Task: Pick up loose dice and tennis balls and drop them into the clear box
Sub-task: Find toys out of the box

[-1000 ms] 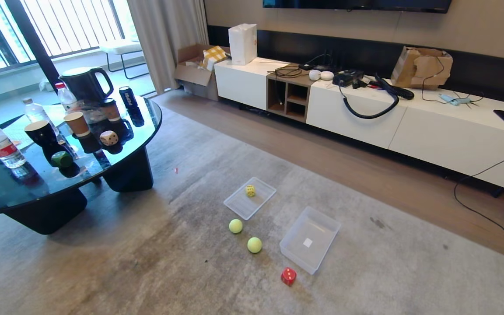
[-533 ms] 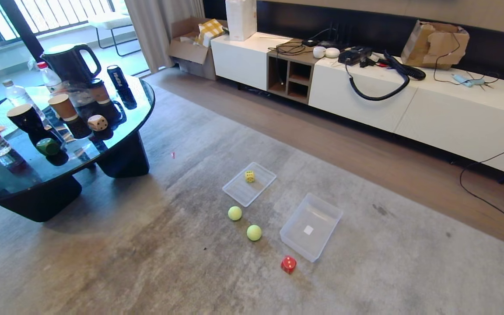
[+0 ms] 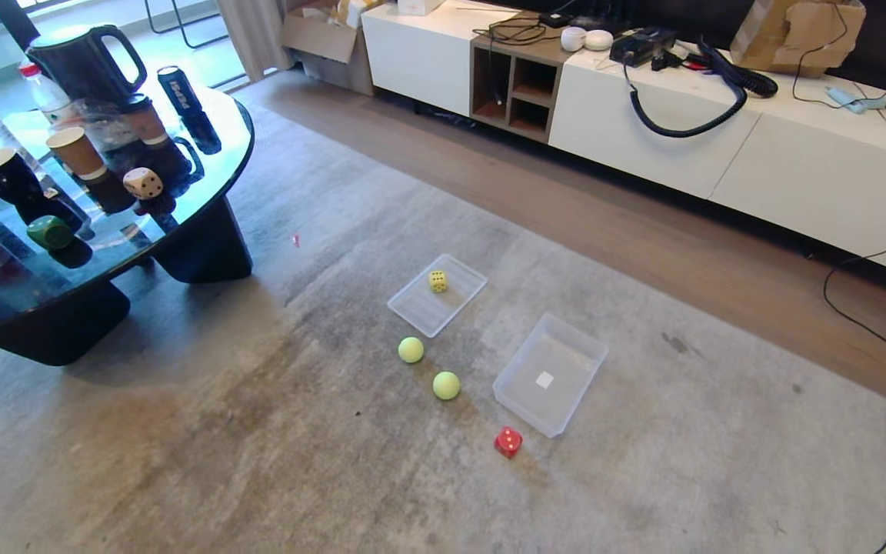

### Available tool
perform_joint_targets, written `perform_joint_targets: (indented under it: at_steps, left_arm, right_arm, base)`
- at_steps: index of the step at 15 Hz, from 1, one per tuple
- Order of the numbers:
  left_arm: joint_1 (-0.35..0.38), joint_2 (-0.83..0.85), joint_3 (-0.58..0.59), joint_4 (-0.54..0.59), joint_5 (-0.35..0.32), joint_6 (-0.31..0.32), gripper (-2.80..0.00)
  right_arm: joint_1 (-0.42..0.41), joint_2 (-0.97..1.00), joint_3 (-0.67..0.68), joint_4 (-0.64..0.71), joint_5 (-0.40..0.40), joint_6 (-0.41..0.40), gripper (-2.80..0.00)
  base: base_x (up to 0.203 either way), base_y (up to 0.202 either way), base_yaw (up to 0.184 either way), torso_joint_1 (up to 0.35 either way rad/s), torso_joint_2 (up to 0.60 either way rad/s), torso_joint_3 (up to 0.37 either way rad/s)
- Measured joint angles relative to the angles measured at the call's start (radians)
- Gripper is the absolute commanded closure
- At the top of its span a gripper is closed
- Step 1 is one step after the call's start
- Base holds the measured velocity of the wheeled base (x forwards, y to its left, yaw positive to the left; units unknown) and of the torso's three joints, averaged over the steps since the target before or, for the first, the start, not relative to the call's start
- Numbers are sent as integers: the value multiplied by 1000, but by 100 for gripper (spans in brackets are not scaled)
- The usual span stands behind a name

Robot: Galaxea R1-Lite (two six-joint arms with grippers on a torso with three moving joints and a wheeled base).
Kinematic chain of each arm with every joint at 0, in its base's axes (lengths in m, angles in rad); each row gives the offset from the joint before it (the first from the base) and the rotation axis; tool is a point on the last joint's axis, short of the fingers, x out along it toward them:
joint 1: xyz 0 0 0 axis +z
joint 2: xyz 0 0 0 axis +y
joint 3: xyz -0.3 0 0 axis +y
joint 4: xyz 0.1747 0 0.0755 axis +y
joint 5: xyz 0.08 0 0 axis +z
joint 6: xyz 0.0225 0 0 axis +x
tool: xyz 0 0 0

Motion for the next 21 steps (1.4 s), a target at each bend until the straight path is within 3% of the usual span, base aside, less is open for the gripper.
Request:
perform_joint_targets:
  at_steps: [21]
  left_arm:
    - [0,0,0,0,0,1,0]
  right_arm:
    - [0,0,0,0,0,0,0]
  base:
    - [0,0,0,2,4,-198]
